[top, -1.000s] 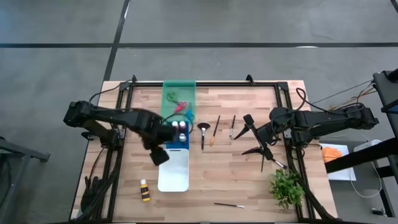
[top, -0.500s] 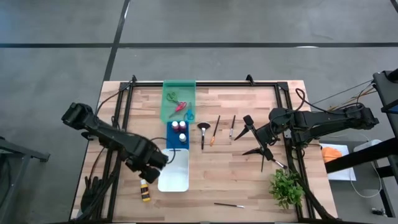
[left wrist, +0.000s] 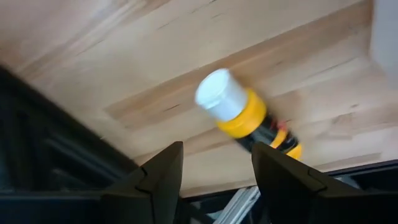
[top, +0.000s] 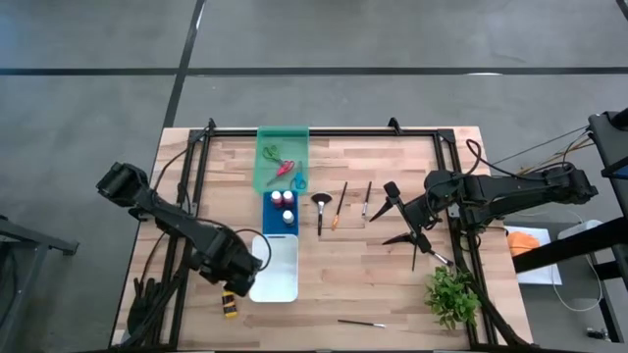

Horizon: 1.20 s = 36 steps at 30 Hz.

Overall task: Pick & Place Paint Supplies
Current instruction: Put the yellow paint bottle into the blue bin

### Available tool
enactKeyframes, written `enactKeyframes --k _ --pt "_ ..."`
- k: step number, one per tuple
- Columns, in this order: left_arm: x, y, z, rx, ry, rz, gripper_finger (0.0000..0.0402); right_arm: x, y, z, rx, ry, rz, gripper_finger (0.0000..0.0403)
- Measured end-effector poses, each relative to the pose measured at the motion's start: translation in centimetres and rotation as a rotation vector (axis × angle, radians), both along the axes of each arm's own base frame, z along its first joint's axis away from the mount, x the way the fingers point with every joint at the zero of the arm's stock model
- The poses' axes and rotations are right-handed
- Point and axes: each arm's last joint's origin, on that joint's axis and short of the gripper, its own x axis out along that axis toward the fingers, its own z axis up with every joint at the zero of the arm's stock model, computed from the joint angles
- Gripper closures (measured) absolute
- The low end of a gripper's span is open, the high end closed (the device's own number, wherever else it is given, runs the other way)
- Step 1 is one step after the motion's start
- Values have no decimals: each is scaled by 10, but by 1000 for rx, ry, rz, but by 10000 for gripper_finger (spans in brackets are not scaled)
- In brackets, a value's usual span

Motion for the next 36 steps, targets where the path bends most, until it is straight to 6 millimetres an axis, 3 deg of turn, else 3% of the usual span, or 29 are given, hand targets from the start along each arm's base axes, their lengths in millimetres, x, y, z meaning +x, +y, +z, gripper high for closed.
enactKeyframes --k 17,36 --pt "-6 4 -30 -34 -59 54 200 0 0 0 0 0 2 96" --pt "-11 5 -30 -94 -76 -47 200 0 0 0 5 3 0 96"
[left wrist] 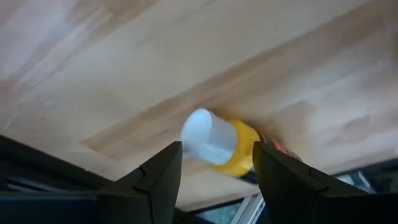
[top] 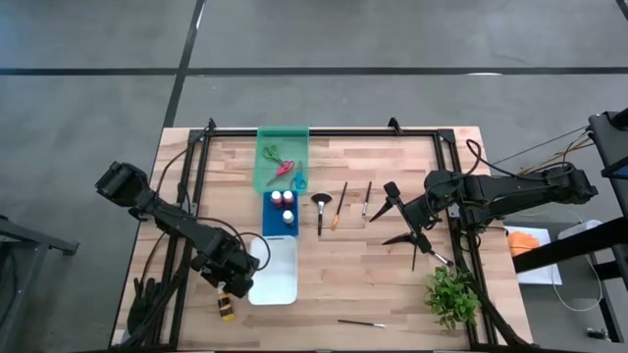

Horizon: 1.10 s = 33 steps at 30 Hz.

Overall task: Pick & Place Paint Supplies
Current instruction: Put the yellow paint bottle into the blue bin

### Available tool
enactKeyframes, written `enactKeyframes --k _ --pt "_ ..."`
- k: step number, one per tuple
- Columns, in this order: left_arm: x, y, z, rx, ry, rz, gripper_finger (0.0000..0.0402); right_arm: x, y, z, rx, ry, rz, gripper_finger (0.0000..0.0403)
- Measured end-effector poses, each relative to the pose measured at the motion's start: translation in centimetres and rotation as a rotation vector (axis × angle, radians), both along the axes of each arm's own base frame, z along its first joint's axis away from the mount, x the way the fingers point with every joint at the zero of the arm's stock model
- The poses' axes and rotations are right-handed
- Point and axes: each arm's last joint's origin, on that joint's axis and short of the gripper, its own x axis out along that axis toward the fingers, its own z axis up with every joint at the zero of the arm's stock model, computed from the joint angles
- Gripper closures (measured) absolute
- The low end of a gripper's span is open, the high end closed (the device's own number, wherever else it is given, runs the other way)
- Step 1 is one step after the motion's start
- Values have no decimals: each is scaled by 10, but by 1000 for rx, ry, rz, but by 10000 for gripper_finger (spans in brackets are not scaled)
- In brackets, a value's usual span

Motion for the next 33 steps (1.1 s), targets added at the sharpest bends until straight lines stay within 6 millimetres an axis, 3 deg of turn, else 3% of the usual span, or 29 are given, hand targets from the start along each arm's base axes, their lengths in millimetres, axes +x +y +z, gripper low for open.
enactKeyframes --k 14,22,33 --pt "-10 5 31 -22 -144 -3 200 0 0 0 5 -2 -2 96" --pt "-16 2 27 26 -81 93 200 0 0 0 5 -1 -2 96" --pt "-33 -20 7 22 -99 222 200 0 0 0 11 2 -3 96"
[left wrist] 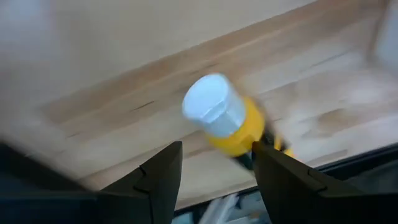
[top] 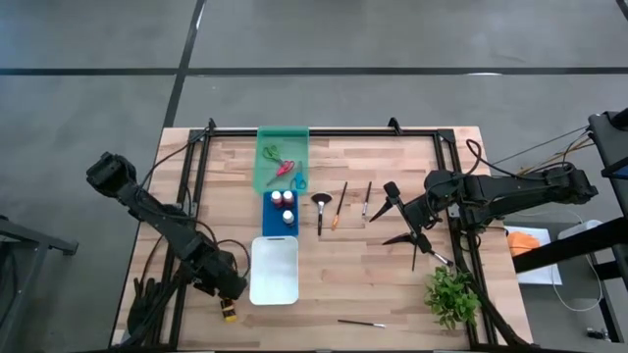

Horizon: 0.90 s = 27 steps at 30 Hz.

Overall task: Pick & Place Paint Supplies
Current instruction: Put the yellow paint bottle into the blue bin

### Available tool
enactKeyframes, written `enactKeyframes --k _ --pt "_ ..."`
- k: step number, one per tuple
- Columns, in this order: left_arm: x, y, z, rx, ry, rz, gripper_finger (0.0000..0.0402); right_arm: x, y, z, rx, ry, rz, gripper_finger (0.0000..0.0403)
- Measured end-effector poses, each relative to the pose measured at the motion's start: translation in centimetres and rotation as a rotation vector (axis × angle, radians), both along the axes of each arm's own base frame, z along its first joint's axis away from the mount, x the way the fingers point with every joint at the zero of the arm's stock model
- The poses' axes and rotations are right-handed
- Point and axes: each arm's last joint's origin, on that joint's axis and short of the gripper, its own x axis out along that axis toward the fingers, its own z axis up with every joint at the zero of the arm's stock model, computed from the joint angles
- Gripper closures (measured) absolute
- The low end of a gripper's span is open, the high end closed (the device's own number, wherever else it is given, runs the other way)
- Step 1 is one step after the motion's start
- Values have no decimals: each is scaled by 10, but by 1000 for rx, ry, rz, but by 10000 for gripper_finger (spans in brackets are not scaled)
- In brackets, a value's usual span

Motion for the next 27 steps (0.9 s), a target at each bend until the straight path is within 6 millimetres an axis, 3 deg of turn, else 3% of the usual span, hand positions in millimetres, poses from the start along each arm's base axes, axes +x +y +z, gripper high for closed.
enactKeyframes --k 14,27 --pt "-6 -13 -2 5 -57 64 200 0 0 0 1 -5 0 96" --pt "-18 -1 -8 158 82 84 201 0 0 0 8 -1 -3 96"
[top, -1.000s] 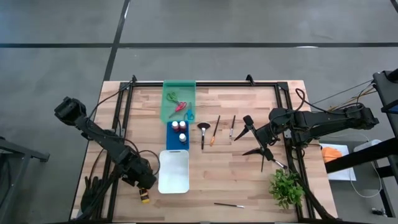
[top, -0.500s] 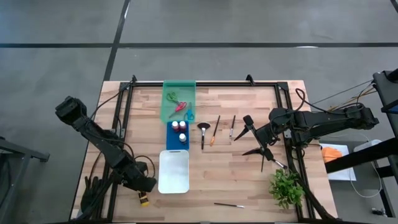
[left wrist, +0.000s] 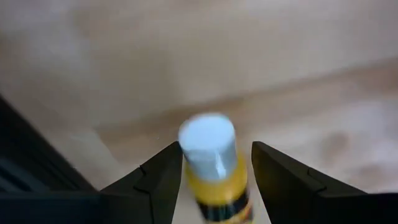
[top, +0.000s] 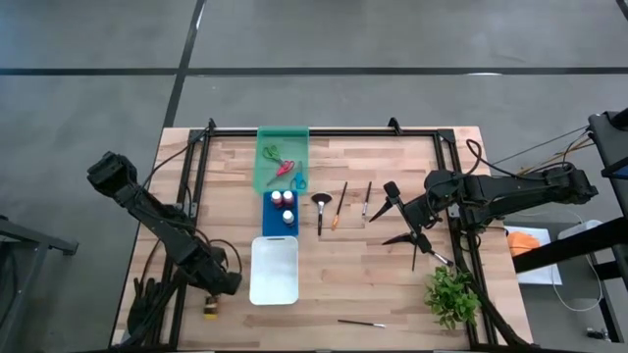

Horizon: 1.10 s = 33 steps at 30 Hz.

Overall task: Pick & Place Paint Supplies
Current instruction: Put the yellow paint bottle into the blue bin

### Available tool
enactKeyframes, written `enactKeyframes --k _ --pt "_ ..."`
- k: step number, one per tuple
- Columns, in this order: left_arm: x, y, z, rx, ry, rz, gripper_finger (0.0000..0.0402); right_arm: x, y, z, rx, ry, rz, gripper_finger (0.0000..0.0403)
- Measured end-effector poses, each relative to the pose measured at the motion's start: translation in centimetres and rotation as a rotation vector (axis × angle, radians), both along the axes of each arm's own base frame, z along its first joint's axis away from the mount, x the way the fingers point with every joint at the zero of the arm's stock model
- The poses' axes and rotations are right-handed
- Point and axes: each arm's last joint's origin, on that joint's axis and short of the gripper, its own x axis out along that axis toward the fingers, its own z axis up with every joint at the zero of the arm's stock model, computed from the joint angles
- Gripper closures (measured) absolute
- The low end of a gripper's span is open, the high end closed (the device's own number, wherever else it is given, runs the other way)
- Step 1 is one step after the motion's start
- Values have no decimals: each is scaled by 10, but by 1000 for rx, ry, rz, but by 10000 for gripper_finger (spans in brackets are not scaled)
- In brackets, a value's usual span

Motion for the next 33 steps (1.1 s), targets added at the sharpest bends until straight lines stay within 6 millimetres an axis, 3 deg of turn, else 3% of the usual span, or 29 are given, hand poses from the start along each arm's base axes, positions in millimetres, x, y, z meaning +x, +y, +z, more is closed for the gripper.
enactKeyframes --k 9,19,33 --pt "-5 11 -1 165 -15 7 202 0 0 0 2 0 0 96" --pt "-10 10 12 61 65 -7 202 1 0 2 12 -20 3 96" --pt "-5 4 -2 40 81 1 203 0 1 1 8 -15 13 96"
